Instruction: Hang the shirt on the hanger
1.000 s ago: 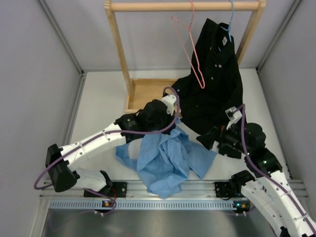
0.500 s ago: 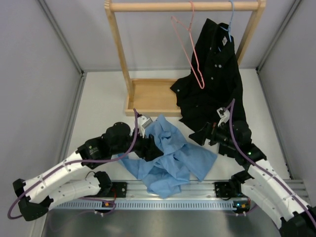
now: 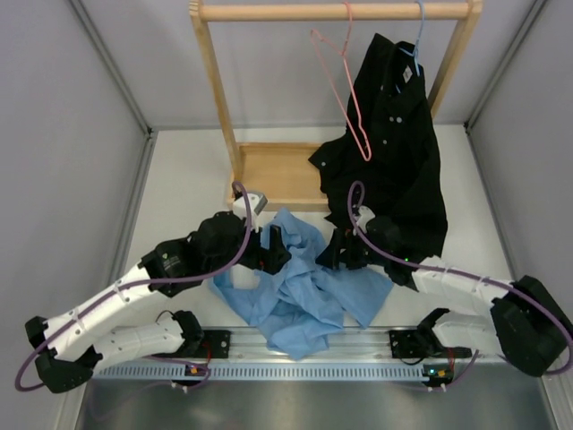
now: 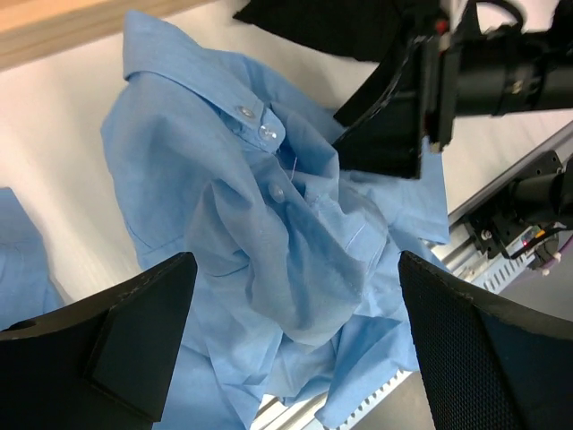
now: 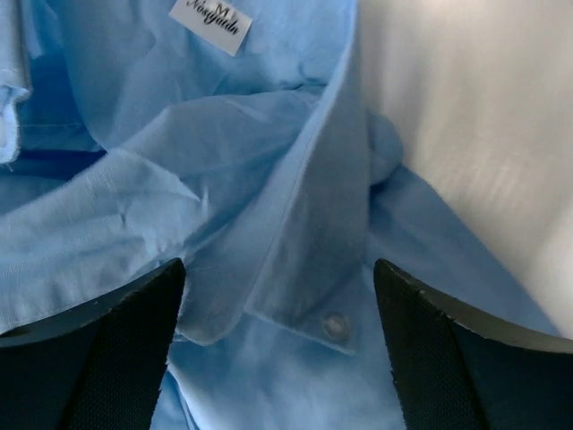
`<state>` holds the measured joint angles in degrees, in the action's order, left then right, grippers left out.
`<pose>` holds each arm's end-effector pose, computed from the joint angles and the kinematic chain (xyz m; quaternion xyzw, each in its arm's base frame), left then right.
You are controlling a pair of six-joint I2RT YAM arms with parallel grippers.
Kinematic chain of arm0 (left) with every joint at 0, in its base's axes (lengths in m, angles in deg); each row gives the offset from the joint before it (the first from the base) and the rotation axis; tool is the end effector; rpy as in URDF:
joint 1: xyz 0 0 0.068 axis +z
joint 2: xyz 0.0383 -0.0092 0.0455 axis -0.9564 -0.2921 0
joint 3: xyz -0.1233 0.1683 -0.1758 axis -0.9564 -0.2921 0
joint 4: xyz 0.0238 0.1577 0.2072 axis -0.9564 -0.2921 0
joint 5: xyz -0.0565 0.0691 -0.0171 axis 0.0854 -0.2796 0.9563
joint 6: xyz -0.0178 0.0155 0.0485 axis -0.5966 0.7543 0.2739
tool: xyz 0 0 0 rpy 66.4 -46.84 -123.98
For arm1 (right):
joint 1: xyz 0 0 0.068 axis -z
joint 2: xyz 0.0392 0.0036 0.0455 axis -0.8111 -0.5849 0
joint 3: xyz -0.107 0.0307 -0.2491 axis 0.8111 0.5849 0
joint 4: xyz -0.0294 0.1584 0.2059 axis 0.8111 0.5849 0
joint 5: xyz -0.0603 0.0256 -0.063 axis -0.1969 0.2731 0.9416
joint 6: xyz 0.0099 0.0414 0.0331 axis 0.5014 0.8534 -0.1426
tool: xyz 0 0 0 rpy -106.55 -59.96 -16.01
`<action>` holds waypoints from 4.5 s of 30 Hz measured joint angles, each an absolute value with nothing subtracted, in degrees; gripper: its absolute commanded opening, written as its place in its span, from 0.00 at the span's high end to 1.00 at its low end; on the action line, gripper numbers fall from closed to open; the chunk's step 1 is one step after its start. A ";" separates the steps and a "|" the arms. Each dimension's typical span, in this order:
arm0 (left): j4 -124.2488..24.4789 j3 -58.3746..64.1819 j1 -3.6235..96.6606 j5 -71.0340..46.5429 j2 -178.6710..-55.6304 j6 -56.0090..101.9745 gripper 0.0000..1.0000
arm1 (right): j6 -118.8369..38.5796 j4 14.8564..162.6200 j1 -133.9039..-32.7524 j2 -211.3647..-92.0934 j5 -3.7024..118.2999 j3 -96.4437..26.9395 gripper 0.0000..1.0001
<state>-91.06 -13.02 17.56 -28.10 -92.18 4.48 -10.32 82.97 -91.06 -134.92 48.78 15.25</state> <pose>0.1065 -0.1462 0.3416 0.1621 0.8634 -0.2792 0.3876 0.1736 0.1425 0.1855 -0.0683 0.8719 0.3797 0.3017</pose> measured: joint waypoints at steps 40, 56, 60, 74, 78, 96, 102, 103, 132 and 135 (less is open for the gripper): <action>-71.34 -8.78 17.58 -39.16 -99.74 7.84 0.02 | -31.65 111.02 -102.08 -95.01 42.50 -2.06 1.00; -69.86 -6.61 19.41 -23.95 -121.53 14.20 0.28 | -29.88 117.53 -102.10 -90.09 48.82 0.72 1.00; -70.88 -4.23 19.41 -26.20 -125.29 14.38 0.32 | -29.88 117.51 -102.10 -90.13 49.04 0.72 1.00; -72.87 -1.02 19.41 -32.58 -128.05 14.60 1.00 | -29.77 117.22 -102.10 -89.30 51.51 0.74 1.00; -73.88 -0.89 19.41 -36.28 -123.54 15.56 1.00 | -29.25 116.52 -102.10 -90.70 56.14 0.76 1.00; -65.51 15.44 19.41 -27.91 -92.66 29.96 1.00 | -34.21 110.82 -102.10 -110.81 59.40 -31.54 1.00; -60.79 -14.81 19.39 -25.35 -89.29 21.28 1.00 | -25.82 106.89 -102.12 -98.13 58.59 -1.38 1.00; -60.22 -20.58 19.39 -25.13 -89.58 19.30 1.00 | -23.79 107.06 -102.12 -96.08 58.22 4.24 0.99; -58.12 -33.30 19.35 -23.36 -79.92 8.72 1.00 | -29.80 115.98 -102.19 -114.72 61.52 1.77 0.48; -58.16 -33.23 19.35 -23.56 -79.94 8.41 1.00 | -29.86 113.40 -102.19 -116.78 59.99 3.23 0.50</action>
